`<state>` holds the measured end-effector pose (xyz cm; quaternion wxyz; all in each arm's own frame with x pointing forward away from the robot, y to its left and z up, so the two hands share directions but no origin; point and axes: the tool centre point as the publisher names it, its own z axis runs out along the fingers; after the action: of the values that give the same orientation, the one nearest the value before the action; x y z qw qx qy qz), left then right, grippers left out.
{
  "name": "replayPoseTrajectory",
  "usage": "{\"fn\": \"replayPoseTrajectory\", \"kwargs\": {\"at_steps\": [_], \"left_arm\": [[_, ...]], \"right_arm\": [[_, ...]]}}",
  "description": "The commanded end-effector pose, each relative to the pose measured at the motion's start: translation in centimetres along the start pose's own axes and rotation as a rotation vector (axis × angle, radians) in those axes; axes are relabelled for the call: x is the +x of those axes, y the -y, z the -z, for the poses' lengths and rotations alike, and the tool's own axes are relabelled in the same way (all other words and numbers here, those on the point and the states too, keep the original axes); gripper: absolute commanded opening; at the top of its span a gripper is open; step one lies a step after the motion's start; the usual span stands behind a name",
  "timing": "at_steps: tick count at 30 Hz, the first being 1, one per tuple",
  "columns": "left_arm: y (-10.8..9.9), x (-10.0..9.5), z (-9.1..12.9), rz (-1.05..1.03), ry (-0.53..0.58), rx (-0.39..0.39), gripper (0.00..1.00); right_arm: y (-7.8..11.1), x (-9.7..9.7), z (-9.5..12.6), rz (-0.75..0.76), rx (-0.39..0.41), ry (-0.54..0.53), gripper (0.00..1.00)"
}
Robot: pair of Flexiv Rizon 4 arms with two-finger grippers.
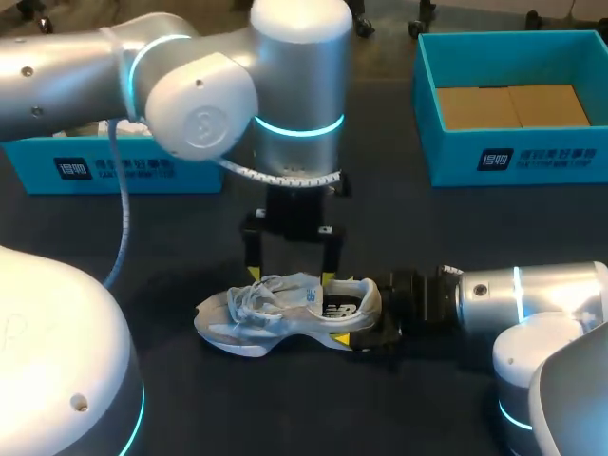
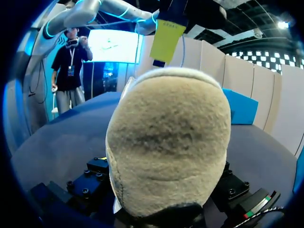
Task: Take the shoe out of the shoebox, open the shoe tongue, remove and reinsert the insole, then place the shoe into the shoebox
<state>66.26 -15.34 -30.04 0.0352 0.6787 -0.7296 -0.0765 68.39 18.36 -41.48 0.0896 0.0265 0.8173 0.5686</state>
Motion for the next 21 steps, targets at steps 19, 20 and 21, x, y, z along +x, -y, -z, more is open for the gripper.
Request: {"fn": "replayPoseTrajectory", "kwargs": {"at_steps": [19,20,21], "left_arm": [[0.7,2.8,-2.5,0.078,0.169,-0.03,1.0],[0.7,2.7,-2.7,0.083,0.174,-0.029,1.0],[0.7,2.6,-2.8,0.085,0.18,-0.03,1.0]], "right_arm": [[0.1,-0.1,-0.3,0.001,0.001,0.002,0.0],[0.1,-0.1,-0.3,0.001,0.001,0.002,0.0],[0.1,-0.1,-0.3,0.001,0.001,0.002,0.0]]}}
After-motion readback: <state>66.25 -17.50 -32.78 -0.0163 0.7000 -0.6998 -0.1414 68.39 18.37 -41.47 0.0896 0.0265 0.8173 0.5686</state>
